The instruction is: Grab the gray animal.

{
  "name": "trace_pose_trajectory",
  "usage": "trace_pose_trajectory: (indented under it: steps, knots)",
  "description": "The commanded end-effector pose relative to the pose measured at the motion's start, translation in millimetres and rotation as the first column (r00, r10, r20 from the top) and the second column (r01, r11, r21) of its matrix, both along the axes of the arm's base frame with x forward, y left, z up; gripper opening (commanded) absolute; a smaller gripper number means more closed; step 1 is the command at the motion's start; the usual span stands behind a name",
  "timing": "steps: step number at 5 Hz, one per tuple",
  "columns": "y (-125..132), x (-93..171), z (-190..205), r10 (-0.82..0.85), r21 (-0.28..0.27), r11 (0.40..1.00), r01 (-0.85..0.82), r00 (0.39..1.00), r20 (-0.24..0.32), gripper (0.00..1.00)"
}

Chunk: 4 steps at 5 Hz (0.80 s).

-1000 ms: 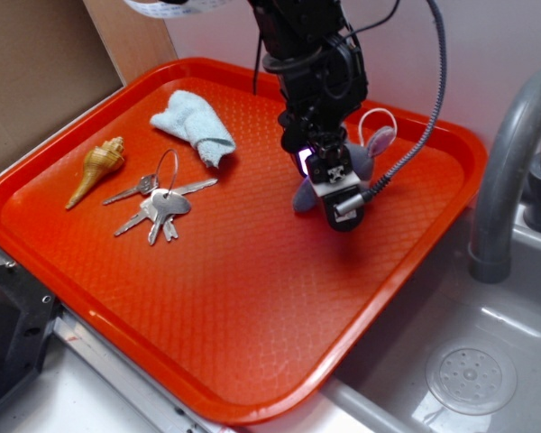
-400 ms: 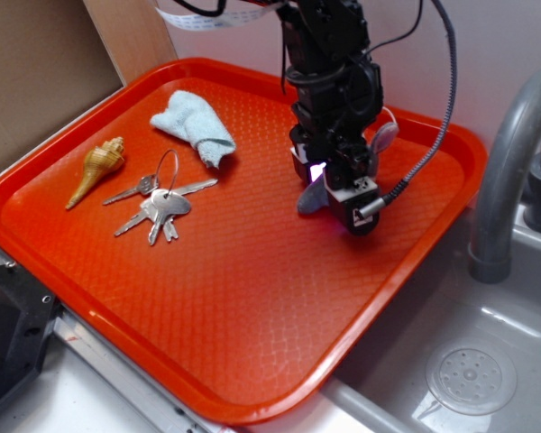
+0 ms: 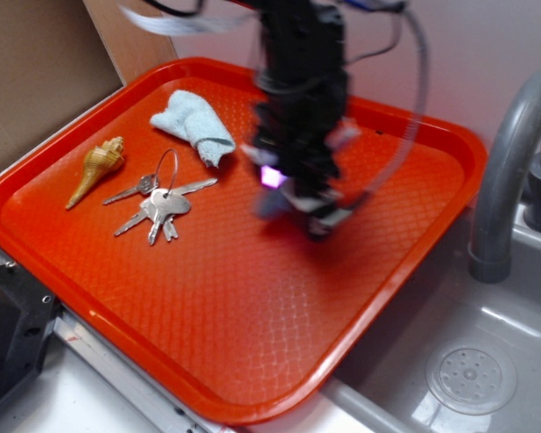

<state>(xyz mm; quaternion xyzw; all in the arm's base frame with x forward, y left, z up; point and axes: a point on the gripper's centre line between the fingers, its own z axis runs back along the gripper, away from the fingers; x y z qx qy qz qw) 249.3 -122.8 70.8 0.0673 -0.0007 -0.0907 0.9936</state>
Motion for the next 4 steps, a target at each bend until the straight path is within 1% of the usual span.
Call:
trace_pose_trajectory:
  steps: [1, 2, 3, 4]
  knots:
    - [45.1, -33.0, 72.4, 0.100, -0.009, 0.995, -0.099, 0.993, 0.067, 0.00]
    - [67.6, -59.8, 97.7, 0.126, -0.125, 0.985, -0.118, 0.991, 0.052, 0.00]
    - [71.4, -68.4, 97.5, 0.151, -0.149, 0.979, -0.138, 0.986, 0.074, 0.00]
    - [69.7, -62.6, 88.2, 0.087, -0.153, 0.985, -0.076, 0.994, 0.065, 0.00]
